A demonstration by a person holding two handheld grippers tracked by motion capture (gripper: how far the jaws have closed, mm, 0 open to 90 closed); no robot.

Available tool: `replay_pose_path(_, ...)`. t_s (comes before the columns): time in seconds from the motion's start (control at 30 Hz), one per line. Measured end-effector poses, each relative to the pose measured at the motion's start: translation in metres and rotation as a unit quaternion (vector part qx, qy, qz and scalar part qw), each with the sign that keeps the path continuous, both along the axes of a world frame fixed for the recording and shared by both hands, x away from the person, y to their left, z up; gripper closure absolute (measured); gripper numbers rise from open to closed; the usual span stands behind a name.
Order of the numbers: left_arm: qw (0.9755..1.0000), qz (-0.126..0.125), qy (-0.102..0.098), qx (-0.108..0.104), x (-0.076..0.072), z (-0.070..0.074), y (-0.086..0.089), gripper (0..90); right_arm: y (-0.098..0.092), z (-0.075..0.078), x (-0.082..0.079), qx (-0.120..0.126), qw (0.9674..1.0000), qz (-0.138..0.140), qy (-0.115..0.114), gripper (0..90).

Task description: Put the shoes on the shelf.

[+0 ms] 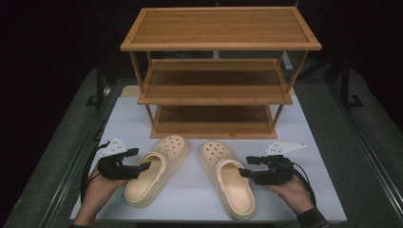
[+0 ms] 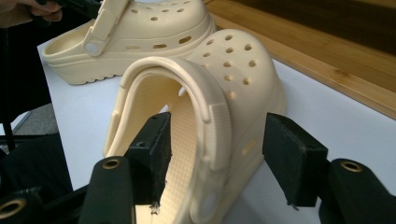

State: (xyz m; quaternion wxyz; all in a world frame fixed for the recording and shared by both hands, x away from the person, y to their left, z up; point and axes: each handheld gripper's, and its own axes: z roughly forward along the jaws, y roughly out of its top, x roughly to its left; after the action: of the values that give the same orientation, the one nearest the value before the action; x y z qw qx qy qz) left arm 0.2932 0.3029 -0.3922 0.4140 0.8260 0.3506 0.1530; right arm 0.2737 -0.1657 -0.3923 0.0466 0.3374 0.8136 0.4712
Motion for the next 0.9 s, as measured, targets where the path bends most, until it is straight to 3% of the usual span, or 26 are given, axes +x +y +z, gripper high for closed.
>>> replay_pose_path(0.23,0.9999,-0.012,0.009,-0.005,0.013,-0.006,-0.009,36.1,0.017,-0.007,0.009,-0.014,0.9999,0.004,0.004,43.4)
replay_pose_path(0.47,0.9998,-0.017,0.012,-0.002,0.011,-0.008,-0.009,48.5,0.022,-0.013,0.012,-0.027,0.9996,0.004,0.003,48.8)
replay_pose_path(0.63,0.9999,-0.011,0.007,0.009,0.011,-0.008,-0.008,63.4,0.021,-0.015,0.013,-0.035,0.9994,-0.002,-0.001,59.1)
replay_pose_path(0.77,0.9998,-0.008,0.0,0.017,0.009,-0.007,-0.008,67.4,0.022,-0.014,0.012,-0.041,0.9991,-0.001,-0.008,63.1)
replay_pose_path(0.9,0.9991,-0.004,-0.012,0.04,0.007,-0.004,-0.011,72.5,0.021,-0.011,0.01,-0.052,0.9983,-0.006,-0.028,70.5)
